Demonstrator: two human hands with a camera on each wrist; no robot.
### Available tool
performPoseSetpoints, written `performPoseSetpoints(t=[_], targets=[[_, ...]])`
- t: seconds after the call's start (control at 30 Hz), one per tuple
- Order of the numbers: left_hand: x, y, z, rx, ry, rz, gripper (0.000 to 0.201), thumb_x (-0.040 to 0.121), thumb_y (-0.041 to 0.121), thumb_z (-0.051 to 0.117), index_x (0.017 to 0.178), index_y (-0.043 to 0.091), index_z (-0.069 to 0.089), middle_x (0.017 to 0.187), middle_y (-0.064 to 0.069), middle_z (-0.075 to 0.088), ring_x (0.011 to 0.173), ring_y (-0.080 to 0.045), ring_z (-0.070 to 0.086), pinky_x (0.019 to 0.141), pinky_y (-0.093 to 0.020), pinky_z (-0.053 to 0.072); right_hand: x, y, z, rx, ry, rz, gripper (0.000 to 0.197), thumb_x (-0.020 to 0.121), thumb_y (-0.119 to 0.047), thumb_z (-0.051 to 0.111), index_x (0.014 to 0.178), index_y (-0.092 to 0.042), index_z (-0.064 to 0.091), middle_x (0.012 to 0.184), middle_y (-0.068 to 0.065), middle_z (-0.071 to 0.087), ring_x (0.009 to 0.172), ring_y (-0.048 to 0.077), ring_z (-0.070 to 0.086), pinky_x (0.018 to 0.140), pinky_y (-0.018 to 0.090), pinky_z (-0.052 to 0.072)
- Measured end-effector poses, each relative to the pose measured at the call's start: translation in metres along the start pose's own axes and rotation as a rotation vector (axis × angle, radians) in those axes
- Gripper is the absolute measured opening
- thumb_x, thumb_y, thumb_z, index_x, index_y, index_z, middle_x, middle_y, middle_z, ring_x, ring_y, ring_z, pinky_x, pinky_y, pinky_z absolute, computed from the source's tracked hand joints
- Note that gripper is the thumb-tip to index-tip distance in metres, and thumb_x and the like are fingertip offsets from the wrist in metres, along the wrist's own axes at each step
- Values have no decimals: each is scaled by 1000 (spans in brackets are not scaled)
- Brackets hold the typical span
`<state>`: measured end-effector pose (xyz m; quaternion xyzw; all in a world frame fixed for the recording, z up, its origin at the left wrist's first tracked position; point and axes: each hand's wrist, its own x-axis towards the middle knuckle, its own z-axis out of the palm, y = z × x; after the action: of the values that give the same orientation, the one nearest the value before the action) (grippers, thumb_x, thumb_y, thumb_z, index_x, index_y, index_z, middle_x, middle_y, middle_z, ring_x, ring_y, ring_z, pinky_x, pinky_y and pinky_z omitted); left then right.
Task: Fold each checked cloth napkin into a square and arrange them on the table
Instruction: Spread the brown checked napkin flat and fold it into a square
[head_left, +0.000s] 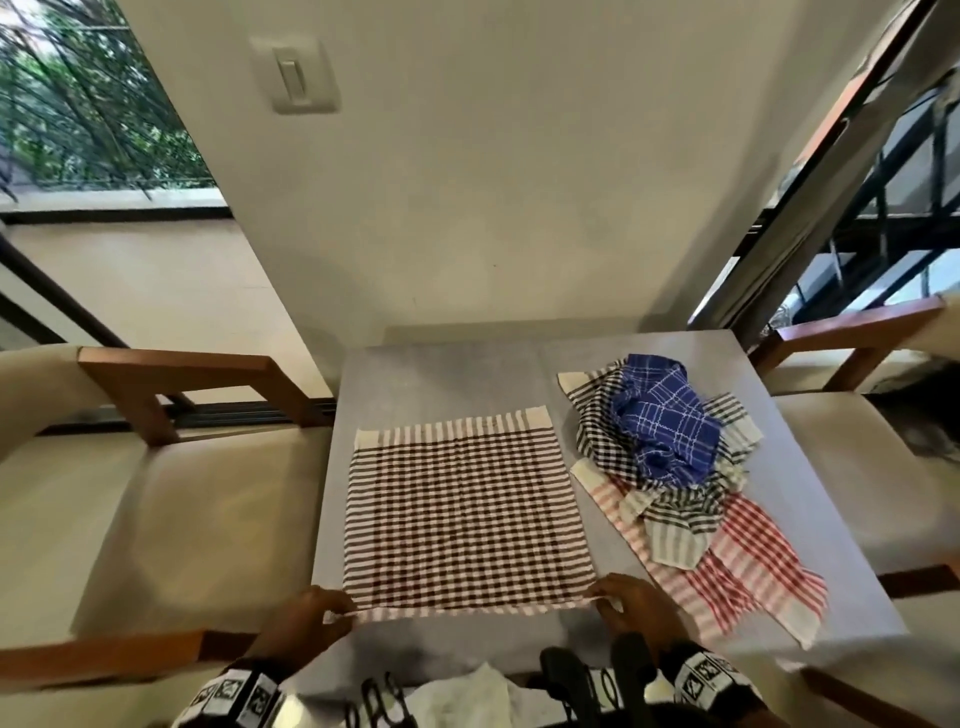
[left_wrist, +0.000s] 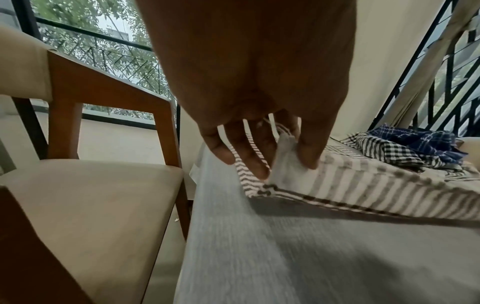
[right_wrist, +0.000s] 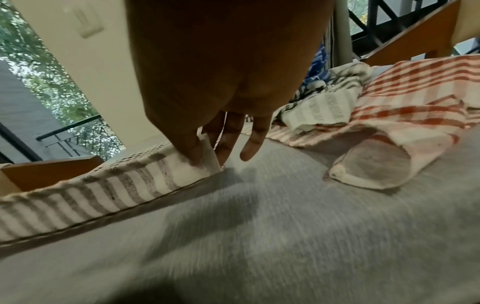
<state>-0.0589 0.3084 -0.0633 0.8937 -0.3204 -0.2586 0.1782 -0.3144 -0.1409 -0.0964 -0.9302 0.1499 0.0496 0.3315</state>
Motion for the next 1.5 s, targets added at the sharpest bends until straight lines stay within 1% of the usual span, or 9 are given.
performPoseSetpoints(t=[0.1, 0.27, 0.47, 0.57, 0.73, 1.13, 1.2, 1.33, 1.5], targets=[[8, 7, -16, -24, -92, -44, 15, 85, 43, 66, 73, 50, 59, 79, 21, 68, 76, 8, 60, 67, -7, 40, 7, -3, -18, 41, -27, 60, 18, 88, -32, 64, 98, -47, 64, 92, -32, 64, 85, -8, 61, 78, 11, 46], [34, 22, -59, -125, 55, -140, 10, 86, 30, 71, 86, 40, 67, 84, 15, 70, 78, 1, 63, 75, -24, 51, 46, -16, -54, 208, 106, 188, 17, 85, -22, 77, 87, -37, 68, 75, -18, 69, 76, 0, 65, 70, 18, 50], [97, 28, -102, -258, 254, -199, 11, 86, 23, 71, 97, 25, 70, 89, 5, 72, 83, -11, 66, 76, -31, 52, 127, -42, -89, 288, 232, 222, 4, 90, -19, 70, 94, -18, 71, 85, -8, 72, 81, 3, 66, 75, 20, 49], [133, 27, -114, -318, 342, -276, 7, 85, 20, 70, 91, 24, 70, 85, 0, 72, 79, -18, 67, 76, -34, 52, 171, -45, -95, 262, 219, 298, 16, 94, -24, 65, 103, -13, 72, 94, 2, 73, 86, 16, 66, 83, 33, 53], [185, 17, -120, -301, 341, -384, 10, 87, 21, 68, 93, 14, 72, 72, -5, 70, 72, -22, 66, 70, -31, 48, 236, -53, -95, 180, 239, 393, 21, 96, -23, 60, 109, -11, 71, 106, 10, 72, 101, 29, 65, 91, 36, 50], [238, -2, -101, -165, 294, -604, 29, 85, 26, 67, 111, 12, 65, 111, -14, 67, 104, -37, 60, 86, -39, 48, 305, -48, -65, -106, 201, 405, 26, 98, -17, 48, 113, -3, 64, 115, 20, 65, 108, 37, 60, 90, 38, 46], [232, 9, -94, -69, 372, -567, 41, 83, 28, 67, 120, 14, 56, 118, -14, 60, 108, -38, 55, 89, -45, 48, 298, -53, -54, -186, 286, 313, 32, 94, -19, 52, 122, -4, 58, 122, 19, 59, 113, 34, 55, 96, 41, 45], [210, 51, -47, 70, 388, -214, 53, 86, 44, 48, 130, 15, 49, 133, -12, 50, 122, -32, 47, 102, -48, 43, 261, -88, -13, -263, 377, 38, 53, 91, -31, 52, 140, -10, 44, 142, 15, 47, 132, 29, 41, 115, 49, 30], [174, 104, 33, 185, 178, -76, 68, 94, 58, 30, 149, 19, 31, 158, -8, 23, 147, -25, 19, 118, -46, 16, 200, -109, 61, -268, 144, -24, 71, 97, -43, 43, 156, -11, 21, 164, 9, 11, 152, 25, 9, 120, 47, 12]])
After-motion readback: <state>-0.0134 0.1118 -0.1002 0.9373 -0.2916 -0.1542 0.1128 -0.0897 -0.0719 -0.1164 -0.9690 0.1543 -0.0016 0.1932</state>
